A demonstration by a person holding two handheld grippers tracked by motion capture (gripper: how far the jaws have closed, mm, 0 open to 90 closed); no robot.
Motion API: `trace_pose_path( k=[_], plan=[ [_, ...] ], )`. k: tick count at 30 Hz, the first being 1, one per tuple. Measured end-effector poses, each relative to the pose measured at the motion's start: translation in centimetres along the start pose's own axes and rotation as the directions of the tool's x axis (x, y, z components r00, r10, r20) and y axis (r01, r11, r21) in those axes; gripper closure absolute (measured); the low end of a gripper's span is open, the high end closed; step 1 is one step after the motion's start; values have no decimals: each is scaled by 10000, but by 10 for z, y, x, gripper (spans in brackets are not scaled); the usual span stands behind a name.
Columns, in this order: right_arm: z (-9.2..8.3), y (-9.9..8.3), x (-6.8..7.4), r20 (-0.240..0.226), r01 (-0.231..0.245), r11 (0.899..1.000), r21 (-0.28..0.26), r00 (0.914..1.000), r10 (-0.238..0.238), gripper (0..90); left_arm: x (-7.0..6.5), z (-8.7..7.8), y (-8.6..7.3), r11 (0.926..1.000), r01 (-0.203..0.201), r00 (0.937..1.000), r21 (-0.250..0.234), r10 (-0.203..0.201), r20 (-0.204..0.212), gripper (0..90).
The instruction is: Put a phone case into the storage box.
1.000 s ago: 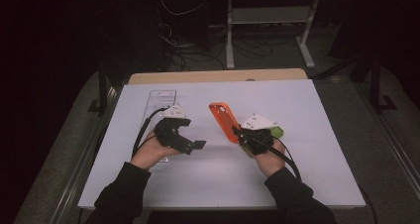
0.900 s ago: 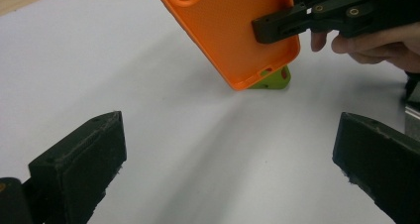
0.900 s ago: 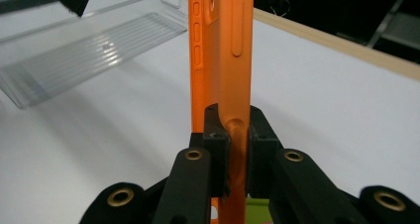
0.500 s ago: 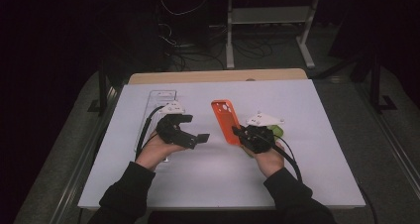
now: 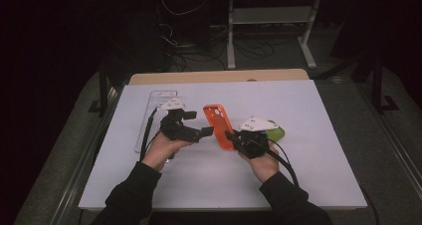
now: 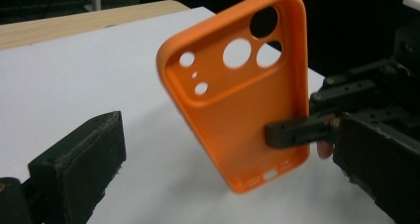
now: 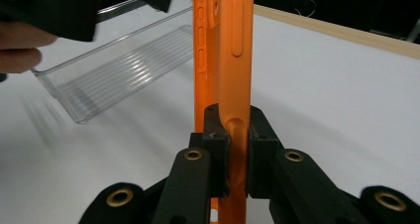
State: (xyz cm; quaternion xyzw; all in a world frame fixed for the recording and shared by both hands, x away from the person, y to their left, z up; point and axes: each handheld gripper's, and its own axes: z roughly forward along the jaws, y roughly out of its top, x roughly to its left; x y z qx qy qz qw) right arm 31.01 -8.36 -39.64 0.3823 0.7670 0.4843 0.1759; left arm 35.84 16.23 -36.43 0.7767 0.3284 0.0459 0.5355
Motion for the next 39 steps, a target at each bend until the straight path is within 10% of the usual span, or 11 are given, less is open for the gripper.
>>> trace_pose_path(
  k=[31, 39],
  plan=[
    [20, -11, 45, 76, 643, 9979, 74, 9979, -643, 800, -6, 7, 0, 9987, 311, 9995, -398, -307, 93, 0],
    [19, -11, 45, 125, 682, 9976, 87, 9976, -683, 799, -4, 3, -1, 9966, 358, 9993, -741, -361, -29, 116]
  ],
)
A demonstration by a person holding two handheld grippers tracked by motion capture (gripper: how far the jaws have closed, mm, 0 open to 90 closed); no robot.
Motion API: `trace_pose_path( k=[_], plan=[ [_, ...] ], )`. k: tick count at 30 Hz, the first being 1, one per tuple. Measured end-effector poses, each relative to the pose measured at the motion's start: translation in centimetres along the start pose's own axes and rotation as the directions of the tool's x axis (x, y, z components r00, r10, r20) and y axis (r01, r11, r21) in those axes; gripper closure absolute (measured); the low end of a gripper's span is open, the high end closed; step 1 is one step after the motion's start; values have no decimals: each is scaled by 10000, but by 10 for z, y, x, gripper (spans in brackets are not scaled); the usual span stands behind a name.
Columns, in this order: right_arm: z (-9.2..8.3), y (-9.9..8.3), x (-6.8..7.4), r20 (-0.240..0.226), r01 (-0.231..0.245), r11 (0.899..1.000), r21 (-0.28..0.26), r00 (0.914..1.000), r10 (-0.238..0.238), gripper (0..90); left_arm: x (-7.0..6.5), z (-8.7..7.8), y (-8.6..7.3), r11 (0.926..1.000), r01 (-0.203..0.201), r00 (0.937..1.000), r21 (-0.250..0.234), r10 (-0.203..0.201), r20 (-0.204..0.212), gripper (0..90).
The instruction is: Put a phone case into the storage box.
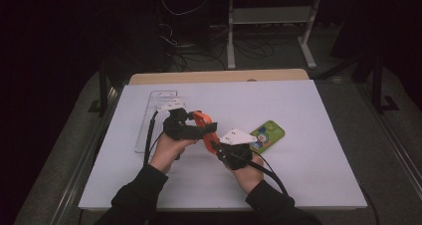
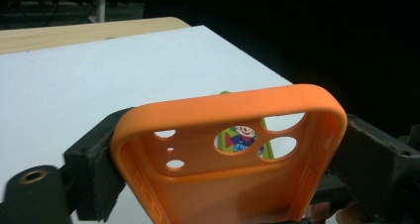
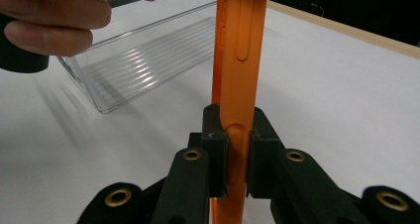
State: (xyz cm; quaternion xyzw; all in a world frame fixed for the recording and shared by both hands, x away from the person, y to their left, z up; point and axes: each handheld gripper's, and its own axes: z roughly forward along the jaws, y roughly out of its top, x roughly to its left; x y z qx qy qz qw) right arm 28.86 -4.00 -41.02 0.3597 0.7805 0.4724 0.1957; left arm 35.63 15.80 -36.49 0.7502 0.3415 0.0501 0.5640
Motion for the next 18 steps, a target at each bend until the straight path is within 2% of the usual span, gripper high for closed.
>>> trace_pose_path(
  k=[11, 15, 18],
  plan=[
    [1, 0, -1, -19, 201, 9998, -14, 9998, -201, 795, -2, -1, -1, 9999, 59, 10000, -147, -60, -52, 153],
    [1, 1, -2, -112, 220, 9997, 126, 9997, -218, 782, -3, 0, -1, 9999, 11, 9999, -126, -13, -120, 161],
    [0, 2, -5, -392, 147, 9995, 265, 9991, -137, 748, -7, 1, 0, 9999, -117, 9997, -95, 115, -193, 164]
  ],
)
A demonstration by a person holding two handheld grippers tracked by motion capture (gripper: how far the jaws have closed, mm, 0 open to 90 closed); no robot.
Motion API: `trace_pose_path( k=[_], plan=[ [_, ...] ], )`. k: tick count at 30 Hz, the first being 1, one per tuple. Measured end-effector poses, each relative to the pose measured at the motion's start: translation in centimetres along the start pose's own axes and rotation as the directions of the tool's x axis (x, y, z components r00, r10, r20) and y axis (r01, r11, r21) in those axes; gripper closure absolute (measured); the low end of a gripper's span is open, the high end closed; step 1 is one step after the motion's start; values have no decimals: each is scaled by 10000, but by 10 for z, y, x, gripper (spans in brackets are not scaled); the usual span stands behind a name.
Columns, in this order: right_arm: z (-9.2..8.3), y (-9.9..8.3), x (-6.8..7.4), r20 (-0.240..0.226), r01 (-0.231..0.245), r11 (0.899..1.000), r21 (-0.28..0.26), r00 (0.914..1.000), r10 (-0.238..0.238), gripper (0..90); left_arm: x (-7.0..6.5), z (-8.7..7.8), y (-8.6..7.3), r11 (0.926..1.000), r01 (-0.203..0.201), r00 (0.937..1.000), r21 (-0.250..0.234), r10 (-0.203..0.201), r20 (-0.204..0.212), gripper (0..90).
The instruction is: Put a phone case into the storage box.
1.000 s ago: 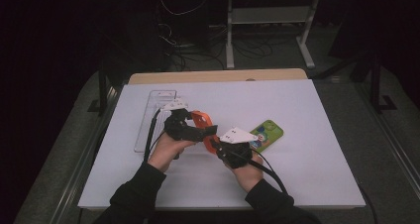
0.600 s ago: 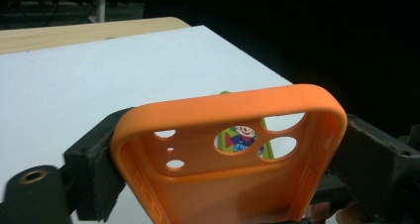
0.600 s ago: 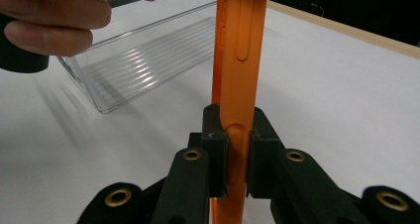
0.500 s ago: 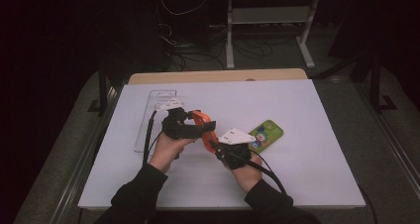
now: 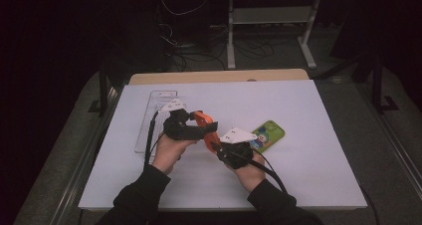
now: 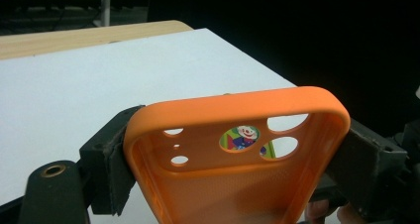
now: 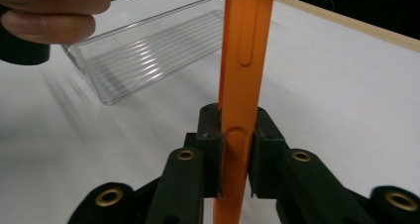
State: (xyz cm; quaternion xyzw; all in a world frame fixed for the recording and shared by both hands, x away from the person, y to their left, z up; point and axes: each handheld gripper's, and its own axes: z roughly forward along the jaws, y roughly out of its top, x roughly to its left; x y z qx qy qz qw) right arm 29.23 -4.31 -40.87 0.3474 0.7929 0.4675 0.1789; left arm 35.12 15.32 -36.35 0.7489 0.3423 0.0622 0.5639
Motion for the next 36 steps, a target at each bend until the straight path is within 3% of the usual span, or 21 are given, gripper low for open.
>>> trace_pose_path(
  k=[1, 3, 5, 9, 11, 13, 20, 25, 27, 31, 36],
  plan=[
    [-1, 0, -1, -100, 135, 9999, -55, 9999, -135, 711, -1, 0, 0, 9998, -197, 9997, 65, 198, -106, 165],
    [-4, 1, -3, -446, 213, 9997, -142, 9988, -219, 606, -1, 0, 1, 9997, -219, 9997, 65, 219, -132, 165],
    [-7, 2, -7, -383, 183, 9998, -22, 9991, -184, 527, 0, -1, 1, 10000, -82, 9997, 10, 82, -223, 165],
    [-15, 3, -19, -957, 39, 10000, -22, 9954, -41, 442, 2, -2, 2, 9999, -140, 9997, -50, 139, -223, 165],
    [-19, 3, -26, -988, 269, 9996, -68, 9947, -274, 401, 3, -2, 2, 9999, -135, 9996, 21, 136, -233, 165],
    [-22, 2, -33, -1119, 133, 9999, -79, 9936, -141, 366, 4, -3, 2, 9999, -132, 9996, 30, 132, -239, 165],
    [-36, -2, -58, -838, -249, 9994, -252, 9962, 227, 250, 5, -4, 4, 9999, -134, 9998, -85, 132, -156, 165],
    [-43, -9, -73, -868, -152, 9999, -29, 9961, 149, 125, 6, -7, 9, 9998, -176, 9996, -122, 173, -213, 165],
    [-48, -12, -78, -795, -54, 9999, -96, 9968, 46, 118, 8, -11, 14, 9994, -353, 9988, 9, 353, -336, 164],
    [-57, -19, -86, -509, 174, 9998, 40, 9986, -172, 81, 14, -19, 23, 9991, -303, 9989, -284, 293, -367, 164],
    [-64, -28, -97, -291, 202, 9997, 100, 9994, -199, 10, 29, -31, 38, 9984, -228, 9970, -513, 189, -751, 164]
  ],
)
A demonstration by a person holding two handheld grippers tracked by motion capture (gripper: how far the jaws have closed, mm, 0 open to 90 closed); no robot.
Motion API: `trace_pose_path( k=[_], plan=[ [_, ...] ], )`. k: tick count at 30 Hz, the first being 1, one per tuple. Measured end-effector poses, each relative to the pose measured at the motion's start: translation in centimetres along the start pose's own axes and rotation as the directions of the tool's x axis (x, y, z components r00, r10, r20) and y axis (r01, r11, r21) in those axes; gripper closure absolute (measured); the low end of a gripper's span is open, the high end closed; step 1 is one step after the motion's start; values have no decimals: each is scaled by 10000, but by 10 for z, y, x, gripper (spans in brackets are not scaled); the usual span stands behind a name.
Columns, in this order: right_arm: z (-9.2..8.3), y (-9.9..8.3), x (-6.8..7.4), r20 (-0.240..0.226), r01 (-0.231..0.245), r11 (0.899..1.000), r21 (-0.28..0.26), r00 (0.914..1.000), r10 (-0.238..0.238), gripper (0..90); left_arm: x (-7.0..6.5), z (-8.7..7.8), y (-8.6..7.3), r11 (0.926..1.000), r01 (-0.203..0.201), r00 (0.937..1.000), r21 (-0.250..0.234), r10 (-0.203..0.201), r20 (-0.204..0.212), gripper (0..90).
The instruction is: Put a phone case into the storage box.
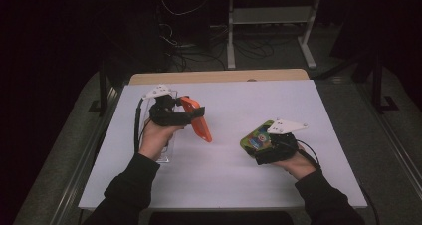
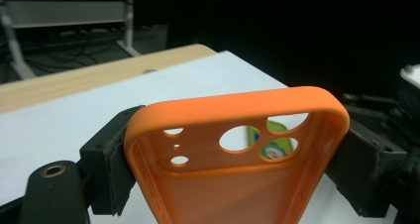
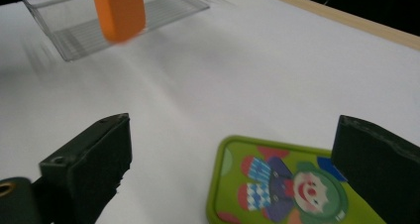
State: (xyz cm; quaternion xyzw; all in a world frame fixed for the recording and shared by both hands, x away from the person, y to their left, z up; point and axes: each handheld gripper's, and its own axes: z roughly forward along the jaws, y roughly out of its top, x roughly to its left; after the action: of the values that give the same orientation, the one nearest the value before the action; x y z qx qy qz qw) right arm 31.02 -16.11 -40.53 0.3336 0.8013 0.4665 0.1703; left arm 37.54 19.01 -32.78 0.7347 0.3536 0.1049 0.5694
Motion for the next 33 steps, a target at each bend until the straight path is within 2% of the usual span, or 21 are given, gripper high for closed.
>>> trace_pose_path(
  k=[1, 2, 3, 4, 7, 12, 16, 19, 22, 24, 26, 27, 30, 33],
  plan=[
    [-1, -2, -2, 46, 91, 10000, -30, 9999, -91, 0, 3, -2, 3, 10000, 41, 10000, -60, -41, -82, 163],
    [-3, -4, -2, 64, -204, 9997, 125, 9998, 203, 0, 6, -4, 6, 9998, 88, 9999, -172, -90, -137, 164],
    [-4, -6, -4, 141, -107, 9999, 86, 9998, 105, 0, 8, -7, 9, 9998, 51, 9997, -190, -55, -220, 164],
    [-6, -8, -5, 89, -224, 9997, 130, 9997, 223, 0, 10, -9, 12, 9997, 43, 9996, -239, -49, -273, 163],
    [-8, -14, -8, 63, -145, 9997, 198, 9999, 144, 0, 15, -14, 21, 9995, -83, 9989, -312, 69, -461, 163],
    [-15, -23, -10, 71, -288, 9993, 226, 9996, 286, 0, 26, -20, 30, 9988, -173, 9960, -454, 132, -881, 163],
    [-19, -31, -11, 124, -344, 9993, 131, 9993, 343, 0, 36, -27, 36, 9978, -137, 9923, -647, 56, -1234, 163],
    [-20, -35, -9, 104, -501, 9986, 172, 9987, 499, 0, 43, -32, 42, 9972, -200, 9870, -722, 82, -1606, 163],
    [-20, -37, -7, 68, -467, 9986, 236, 9989, 465, 0, 51, -36, 47, 9969, -172, 9783, -774, 8, -2072, 163],
    [-20, -38, -7, 95, -519, 9982, 292, 9986, 516, 0, 57, -36, 50, 9965, -261, 9696, -800, 57, -2447, 163],
    [-20, -39, -6, 152, -503, 9982, 328, 9986, 498, 0, 63, -35, 53, 9955, -482, 9580, -819, 229, -2858, 162],
    [-20, -39, -7, 160, -494, 9983, 323, 9987, 489, 0, 67, -34, 55, 9957, -615, 9496, -688, 372, -3111, 163],
    [-21, -39, -7, 212, -586, 9977, 326, 9981, 579, 0, 76, -29, 59, 9960, -550, 9362, -700, 271, -3505, 163],
    [-21, -39, -7, 201, -569, 9977, 364, 9982, 562, 0, 81, -23, 63, 9962, -610, 9172, -629, 311, -3972, 163]
  ],
)
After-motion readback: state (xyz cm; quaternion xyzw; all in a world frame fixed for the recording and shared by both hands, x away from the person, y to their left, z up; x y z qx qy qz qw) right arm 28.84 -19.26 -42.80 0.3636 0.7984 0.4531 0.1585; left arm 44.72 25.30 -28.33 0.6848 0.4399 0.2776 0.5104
